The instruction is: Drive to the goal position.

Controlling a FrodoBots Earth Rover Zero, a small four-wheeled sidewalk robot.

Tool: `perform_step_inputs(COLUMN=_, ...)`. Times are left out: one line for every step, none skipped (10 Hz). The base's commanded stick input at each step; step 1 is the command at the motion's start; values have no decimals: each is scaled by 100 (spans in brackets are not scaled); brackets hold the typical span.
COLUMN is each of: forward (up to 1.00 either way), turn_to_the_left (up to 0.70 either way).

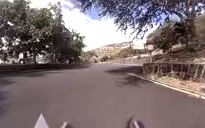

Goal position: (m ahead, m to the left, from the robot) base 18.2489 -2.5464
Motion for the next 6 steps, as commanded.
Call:
perform_step_inputs(forward=70, turn_to_the_left=0)
perform_step_inputs(forward=70, turn_to_the_left=0)
perform_step_inputs(forward=70, turn_to_the_left=0)
perform_step_inputs(forward=70, turn_to_the_left=0)
perform_step_inputs(forward=70, turn_to_the_left=0)
perform_step_inputs(forward=70, turn_to_the_left=0)
